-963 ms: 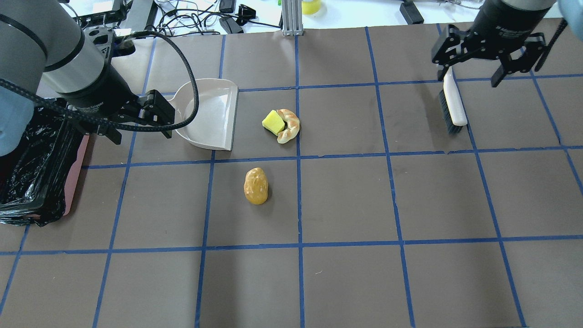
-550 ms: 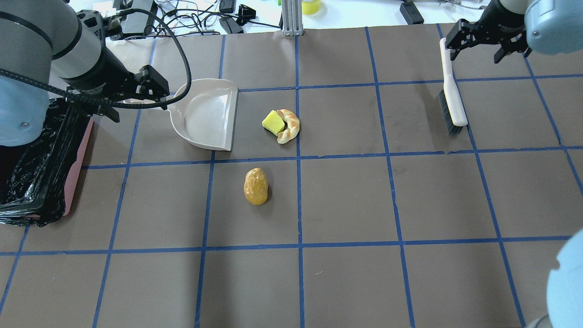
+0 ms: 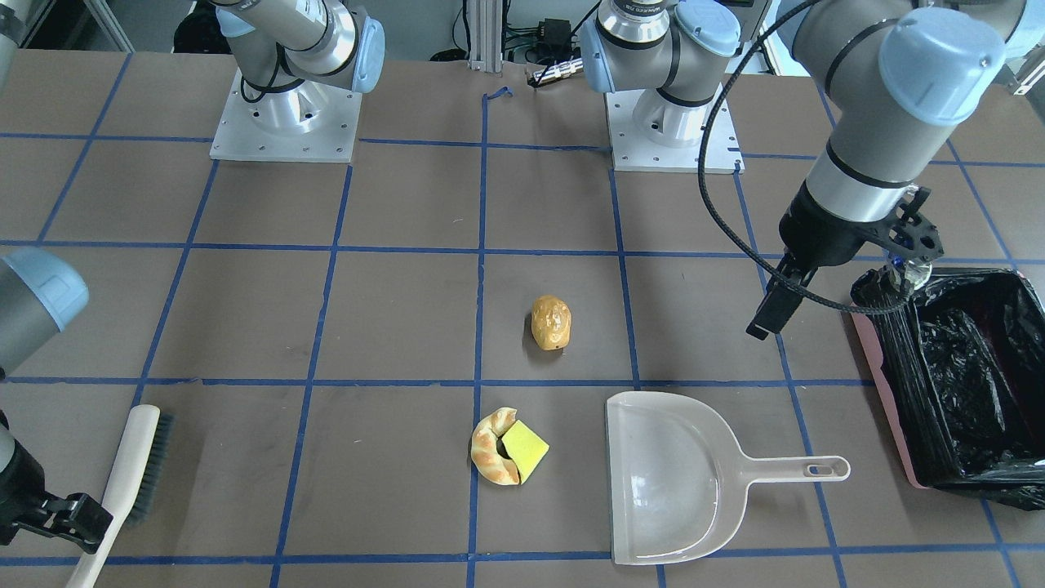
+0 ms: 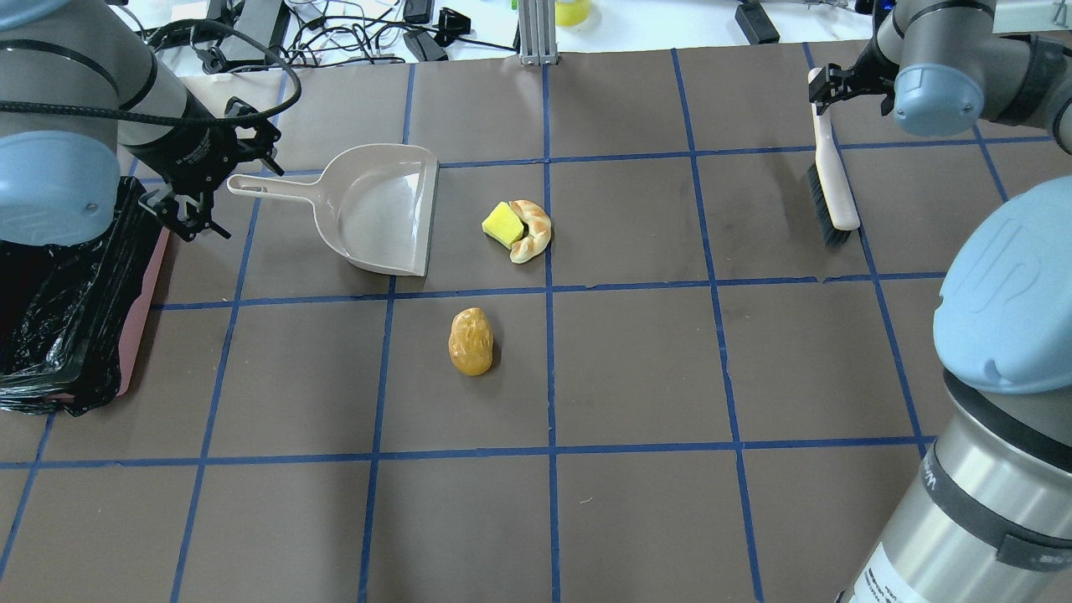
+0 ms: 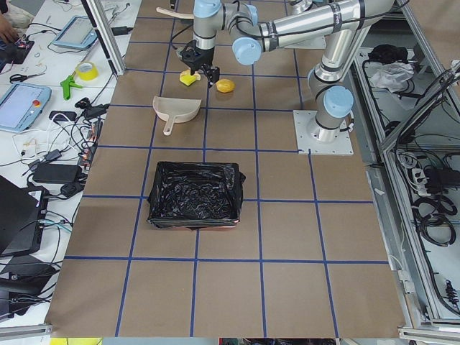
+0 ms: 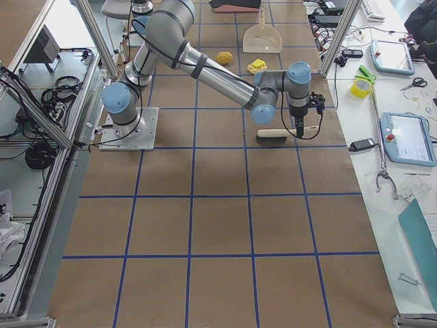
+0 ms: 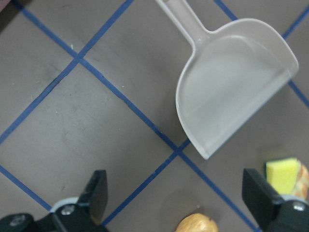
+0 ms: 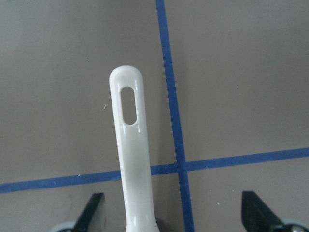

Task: Sweep and dump trash into bin
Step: 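Place the dustpan beside the sponge while the right gripper brings the brush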

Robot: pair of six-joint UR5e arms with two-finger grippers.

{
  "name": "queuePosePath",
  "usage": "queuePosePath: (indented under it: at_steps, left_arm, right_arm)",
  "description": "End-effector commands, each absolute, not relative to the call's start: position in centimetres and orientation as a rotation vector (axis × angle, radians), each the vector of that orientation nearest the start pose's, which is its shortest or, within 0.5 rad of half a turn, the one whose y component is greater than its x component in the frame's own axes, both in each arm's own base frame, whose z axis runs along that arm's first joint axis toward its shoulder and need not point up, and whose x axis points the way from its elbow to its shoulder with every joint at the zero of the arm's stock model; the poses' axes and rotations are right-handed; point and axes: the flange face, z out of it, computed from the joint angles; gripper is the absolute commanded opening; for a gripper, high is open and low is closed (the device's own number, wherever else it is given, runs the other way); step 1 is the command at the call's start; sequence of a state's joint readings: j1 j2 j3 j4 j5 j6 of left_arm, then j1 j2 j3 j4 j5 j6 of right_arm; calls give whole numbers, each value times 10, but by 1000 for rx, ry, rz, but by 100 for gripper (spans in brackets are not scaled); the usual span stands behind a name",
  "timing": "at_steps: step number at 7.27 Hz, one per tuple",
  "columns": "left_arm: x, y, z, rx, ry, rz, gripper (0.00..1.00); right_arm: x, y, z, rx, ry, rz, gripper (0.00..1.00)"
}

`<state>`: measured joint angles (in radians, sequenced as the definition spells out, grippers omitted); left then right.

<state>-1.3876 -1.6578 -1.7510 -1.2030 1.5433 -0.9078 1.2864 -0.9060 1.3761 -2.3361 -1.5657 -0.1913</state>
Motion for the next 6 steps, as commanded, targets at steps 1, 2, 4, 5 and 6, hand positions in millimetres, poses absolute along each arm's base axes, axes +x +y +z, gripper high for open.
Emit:
queuePosePath:
  at_steps: [1, 2, 4, 5, 6]
  left_arm:
    - [-28, -553, 347, -1870, 2567, -13, 95]
    - [-26, -564, 335, -1864, 2563, 9, 94]
    - [-16, -608, 332, -1995, 2476, -28, 95]
    - [-8, -628, 324, -1979, 2445, -54, 95]
    - [3, -642, 303, -1949, 2377, -97, 95]
  right_arm:
    - [-82, -757, 220, 135, 3170, -464, 100]
    - [-81, -760, 226, 138, 3148, -488, 100]
    - [-77, -764, 228, 129, 3098, -499, 92]
    - [-77, -764, 228, 128, 3095, -502, 73]
    - [-76, -765, 230, 128, 3095, -509, 57]
